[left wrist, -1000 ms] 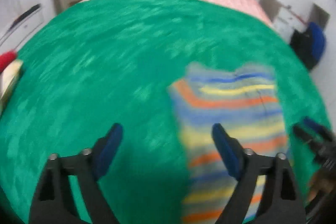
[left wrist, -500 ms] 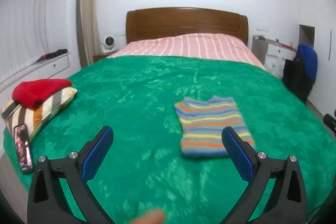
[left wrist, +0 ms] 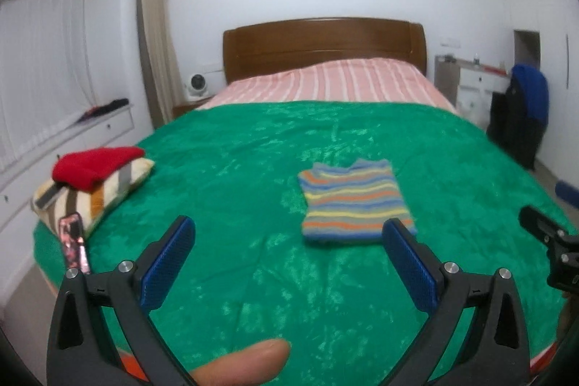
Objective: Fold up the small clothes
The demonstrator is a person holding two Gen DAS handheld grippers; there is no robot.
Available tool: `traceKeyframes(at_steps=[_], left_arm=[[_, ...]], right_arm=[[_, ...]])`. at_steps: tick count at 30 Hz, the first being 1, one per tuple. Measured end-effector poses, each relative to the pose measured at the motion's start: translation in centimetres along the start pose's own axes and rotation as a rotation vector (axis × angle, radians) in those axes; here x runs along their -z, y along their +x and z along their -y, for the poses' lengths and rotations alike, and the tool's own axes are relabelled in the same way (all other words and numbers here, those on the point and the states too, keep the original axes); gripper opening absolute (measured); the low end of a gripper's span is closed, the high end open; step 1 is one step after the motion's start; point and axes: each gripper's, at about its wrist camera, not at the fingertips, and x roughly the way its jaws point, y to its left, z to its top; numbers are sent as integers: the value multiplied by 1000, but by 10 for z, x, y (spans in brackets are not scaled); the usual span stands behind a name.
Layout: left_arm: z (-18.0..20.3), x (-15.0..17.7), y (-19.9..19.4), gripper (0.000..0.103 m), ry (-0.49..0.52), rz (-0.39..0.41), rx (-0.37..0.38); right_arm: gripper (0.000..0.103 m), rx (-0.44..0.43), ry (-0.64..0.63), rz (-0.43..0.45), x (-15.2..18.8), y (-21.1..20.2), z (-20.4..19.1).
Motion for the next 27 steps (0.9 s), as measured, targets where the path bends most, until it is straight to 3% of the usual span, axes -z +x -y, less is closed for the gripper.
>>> traceKeyframes(at_steps=[4, 10, 14, 19, 27], left_arm=[[8, 3, 0, 103, 14, -30, 18], [5, 11, 15, 103, -25, -138, 39], [5, 15, 17, 103, -23, -167, 47], [10, 14, 12, 103, 8, -178, 20], [6, 7, -5, 103, 10, -129, -18]], right_arm=[[103, -10, 9, 11, 0, -5, -6], [103, 60, -17, -43, 8, -2, -11], [103, 42, -18, -79, 10, -3, -12], [103, 40, -32, -101, 7, -9, -17], [103, 17, -84, -109, 4, -19, -37]])
